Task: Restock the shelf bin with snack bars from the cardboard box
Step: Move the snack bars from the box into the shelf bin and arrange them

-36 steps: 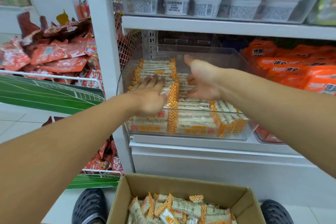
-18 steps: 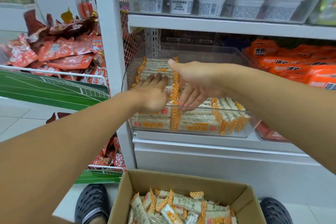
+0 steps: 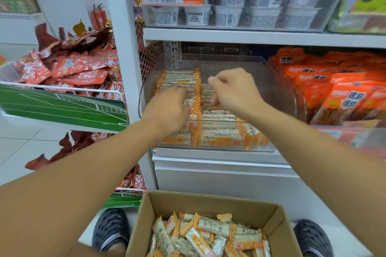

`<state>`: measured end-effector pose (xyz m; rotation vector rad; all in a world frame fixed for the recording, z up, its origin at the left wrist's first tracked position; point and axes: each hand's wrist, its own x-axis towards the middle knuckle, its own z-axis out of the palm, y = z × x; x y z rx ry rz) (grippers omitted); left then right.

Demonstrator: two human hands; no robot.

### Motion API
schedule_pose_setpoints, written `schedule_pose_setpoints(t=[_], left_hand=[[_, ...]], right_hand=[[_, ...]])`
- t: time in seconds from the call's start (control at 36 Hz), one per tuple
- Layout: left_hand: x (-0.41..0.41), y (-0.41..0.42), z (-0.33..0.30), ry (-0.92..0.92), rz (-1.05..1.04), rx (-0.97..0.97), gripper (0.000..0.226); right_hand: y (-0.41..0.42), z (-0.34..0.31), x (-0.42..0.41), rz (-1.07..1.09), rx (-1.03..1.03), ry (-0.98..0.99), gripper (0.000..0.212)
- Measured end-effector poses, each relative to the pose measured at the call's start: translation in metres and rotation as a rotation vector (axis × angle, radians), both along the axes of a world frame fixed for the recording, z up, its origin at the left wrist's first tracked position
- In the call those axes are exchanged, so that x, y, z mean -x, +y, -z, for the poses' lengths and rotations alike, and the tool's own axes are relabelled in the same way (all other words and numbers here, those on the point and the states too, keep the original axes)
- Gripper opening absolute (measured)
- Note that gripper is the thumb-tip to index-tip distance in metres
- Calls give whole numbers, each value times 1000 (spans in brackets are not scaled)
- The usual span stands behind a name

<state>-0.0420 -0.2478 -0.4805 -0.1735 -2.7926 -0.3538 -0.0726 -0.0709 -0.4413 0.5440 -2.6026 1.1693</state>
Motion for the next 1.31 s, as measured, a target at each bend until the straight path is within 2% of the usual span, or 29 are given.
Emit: schedule_pose_setpoints(t=[0.03,0.08,0.14,0.17,0.19,0.22,0.28,0.31,0.33,0.39,0.42,0.47,0.53,0.58,0.61,0.69,0.75,0.81,0.83,0.89,0.94,1.0,1.08,1.14,1.22,1.28,1.31], left_hand=[[-10,4,0,132,-9,12,37],[-34,16,1,381,56,10,29],[-61,30,8,532,203,-7,17],[-76,37,15,487,278,11,15],[-89,42,27,339,339,51,16],[-98,46,44,99,373,135,19],[-115,48,87,-368,344,367,26],[-124,48,112,-531,297,430,30],[-134,46,138,-643,228,426,35],[-152,42,186,-767,61,310,49],[-162,41,208,-817,-2,255,57],[-178,40,244,-915,-82,199,67],[-187,40,268,-957,-135,169,74],[-186,38,281,-950,-188,165,77],[-183,36,287,-960,-205,161,78],[-171,27,298,-996,-113,181,72],[-167,21,303,-996,-47,172,63],[-163,20,305,-991,-48,209,65],[-162,22,306,-967,-64,217,65],[-159,28,305,-910,-85,201,55],[-156,33,302,-871,-73,215,41],[-153,34,301,-821,-73,199,35],[-146,35,299,-787,-119,-15,35],[-143,36,298,-810,-203,-262,34],[-138,39,293,-756,-345,-583,30],[-135,39,290,-748,-458,-816,29],[-135,39,285,-755,-503,-931,32]], right_hand=[[4,11,-6,29,74,207,36],[11,39,-26,29,232,443,39],[15,78,-54,-21,276,494,41],[18,103,-67,-62,235,469,39],[23,130,-80,-97,154,423,35],[30,158,-92,-130,31,340,33],[50,220,-109,-209,-335,19,30],[61,250,-116,-240,-540,-193,24],[72,274,-125,-266,-702,-396,32],[94,310,-140,-305,-880,-665,82],[103,321,-146,-316,-912,-708,94],[115,331,-155,-343,-935,-714,101],[118,335,-156,-299,-905,-670,90],[113,330,-148,-167,-799,-599,71],[110,329,-144,-129,-742,-579,68],[99,331,-132,-161,-618,-624,82],[90,336,-128,-219,-621,-674,93],[82,342,-128,-242,-674,-658,93],[78,343,-129,-235,-696,-634,87],[67,342,-130,-219,-731,-596,64],[56,343,-132,-212,-731,-667,42],[48,343,-133,-207,-606,-769,30],[46,340,-131,-159,-352,-855,42],[48,334,-127,-102,-222,-939,42],[56,331,-121,-4,81,-1131,39],[64,327,-120,-22,213,-1211,28],[67,324,-121,-67,270,-1262,16]])
